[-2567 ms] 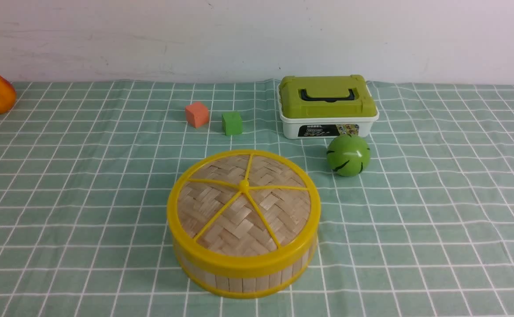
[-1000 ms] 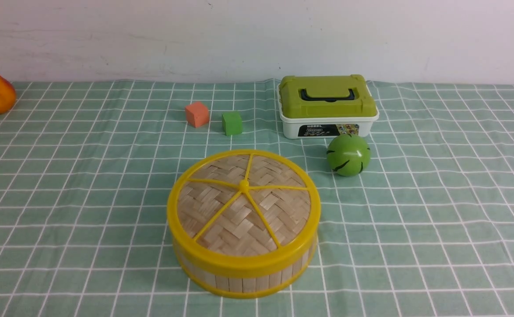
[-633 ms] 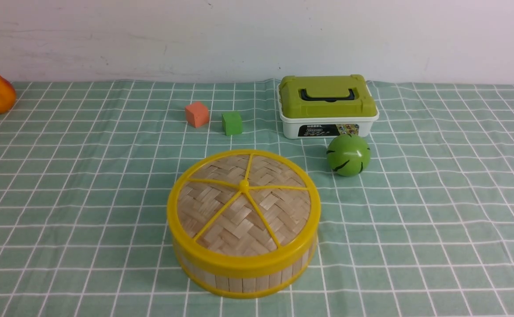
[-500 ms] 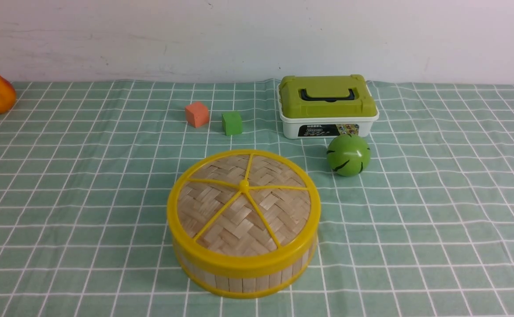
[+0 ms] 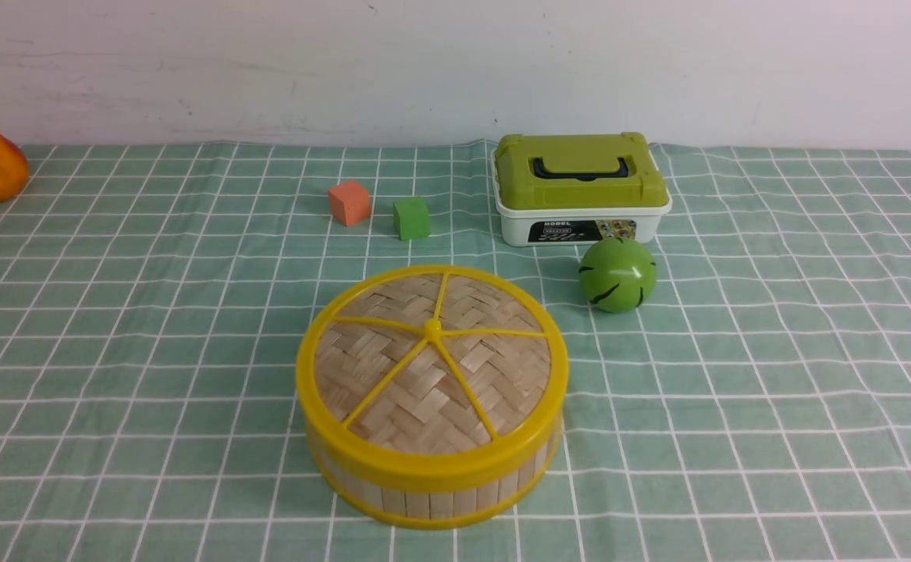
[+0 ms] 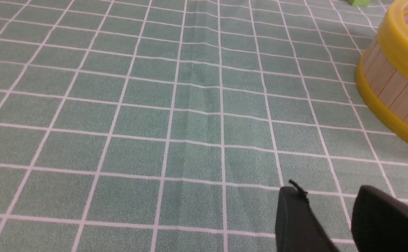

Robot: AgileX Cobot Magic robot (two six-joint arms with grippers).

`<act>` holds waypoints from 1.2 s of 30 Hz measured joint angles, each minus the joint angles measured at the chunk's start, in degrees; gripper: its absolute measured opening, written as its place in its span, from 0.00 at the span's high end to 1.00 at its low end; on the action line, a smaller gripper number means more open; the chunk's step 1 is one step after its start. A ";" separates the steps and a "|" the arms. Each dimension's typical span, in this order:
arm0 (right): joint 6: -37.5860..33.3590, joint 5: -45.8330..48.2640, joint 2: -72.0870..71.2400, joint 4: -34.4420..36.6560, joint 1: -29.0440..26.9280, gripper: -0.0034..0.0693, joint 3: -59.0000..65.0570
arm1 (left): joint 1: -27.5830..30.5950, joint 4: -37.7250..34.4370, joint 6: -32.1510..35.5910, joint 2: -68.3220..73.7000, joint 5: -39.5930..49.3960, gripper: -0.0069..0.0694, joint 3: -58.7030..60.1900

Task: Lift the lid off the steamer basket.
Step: Use the right arm to lift the lid of the steamer

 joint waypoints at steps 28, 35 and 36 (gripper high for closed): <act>-37.98 17.05 24.38 -3.69 0.00 0.97 -31.57 | 0.00 0.00 0.00 0.00 0.00 0.60 0.00; -63.64 42.43 53.32 -4.10 0.00 0.98 -60.02 | 0.00 0.00 0.00 0.00 0.00 0.60 0.00; -66.07 45.13 56.83 -3.18 0.00 0.97 -63.15 | 0.00 0.00 0.00 0.00 0.00 0.60 0.00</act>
